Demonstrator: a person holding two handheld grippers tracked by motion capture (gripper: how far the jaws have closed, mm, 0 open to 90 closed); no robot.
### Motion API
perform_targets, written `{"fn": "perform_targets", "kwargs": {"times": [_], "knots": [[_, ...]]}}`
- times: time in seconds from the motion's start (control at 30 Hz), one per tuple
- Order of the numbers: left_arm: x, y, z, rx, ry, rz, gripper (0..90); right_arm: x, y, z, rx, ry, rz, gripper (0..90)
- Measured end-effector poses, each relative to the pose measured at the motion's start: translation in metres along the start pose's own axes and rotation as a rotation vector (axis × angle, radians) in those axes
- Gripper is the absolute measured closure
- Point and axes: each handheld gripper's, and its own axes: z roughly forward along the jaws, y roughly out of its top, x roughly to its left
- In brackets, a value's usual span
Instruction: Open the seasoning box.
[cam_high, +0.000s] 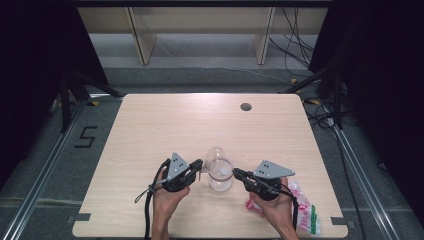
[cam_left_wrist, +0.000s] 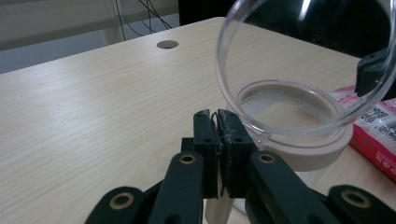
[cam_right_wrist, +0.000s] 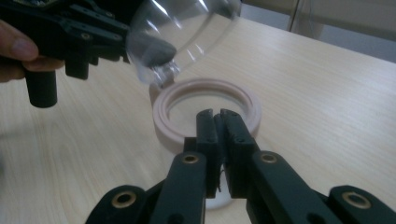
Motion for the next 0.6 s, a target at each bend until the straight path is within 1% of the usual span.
{"fn": "perform_targets", "kwargs": {"times": [0.03, 0.07, 0.1, 0.13, 0.17, 0.2, 0.23, 0.3, 0.33, 0.37, 0.4, 0.43, 0.47, 0.53, 0.57, 0.6], "knots": [[0.0, 0.0, 0.0, -0.004, -0.006, -0.013, 86.6, 0.001, 0.004, 0.006, 0.002, -0.015, -0.022, 89.7], [0.0, 0.0, 0.0, 0.003, 0.002, -0.007, 86.9, 0.0, 0.006, 0.009, 0.009, 0.002, -0.04, 90.0], [0.0, 0.0, 0.0, 0.003, 0.002, -0.007, 86.7, 0.0, 0.006, 0.009, 0.009, 0.002, -0.04, 90.0], [0.0, 0.0, 0.001, -0.002, 0.002, -0.002, 86.5, 0.002, 0.008, 0.015, -0.009, 0.009, -0.015, 90.0], [0.0, 0.0, 0.001, -0.002, 0.002, -0.002, 86.4, 0.002, 0.008, 0.015, -0.009, 0.009, -0.015, 90.0], [0.001, 0.0, 0.0, -0.004, -0.008, -0.003, 85.8, 0.003, 0.011, 0.016, 0.009, 0.008, -0.052, 90.0], [0.001, 0.0, 0.0, -0.004, -0.008, -0.003, 85.3, 0.003, 0.012, 0.016, 0.017, 0.0, -0.051, 90.0], [0.001, 0.001, -0.002, -0.008, -0.001, -0.004, 84.3, 0.001, 0.013, 0.016, 0.009, -0.007, -0.05, 90.0], [0.001, 0.002, -0.004, -0.001, 0.016, 0.0, 83.9, 0.002, 0.013, 0.016, 0.02, -0.008, -0.024, 90.0], [0.002, 0.002, -0.006, -0.007, 0.016, -0.004, 83.4, 0.002, 0.013, 0.017, 0.02, 0.002, -0.026, 90.0], [0.002, 0.002, -0.006, -0.007, 0.016, -0.004, 82.7, 0.002, 0.013, 0.017, 0.02, 0.002, -0.026, 90.0], [0.003, 0.002, -0.008, -0.009, 0.016, -0.007, 81.8, 0.003, 0.014, 0.016, 0.011, 0.005, -0.024, 90.0], [0.005, 0.002, -0.01, -0.007, 0.013, 0.01, 80.6, 0.002, 0.015, 0.016, -0.004, -0.005, -0.038, 90.0], [0.005, 0.002, -0.014, -0.007, 0.023, -0.009, 77.4, 0.003, 0.014, 0.017, -0.02, -0.018, -0.029, 90.0], [0.005, 0.002, -0.014, -0.007, 0.023, -0.009, 75.9, 0.003, 0.015, 0.016, -0.002, -0.002, -0.025, 90.0], [0.006, 0.001, -0.014, -0.007, 0.019, -0.014, 73.4, 0.002, 0.015, 0.017, -0.009, 0.002, -0.034, 90.0]]}}
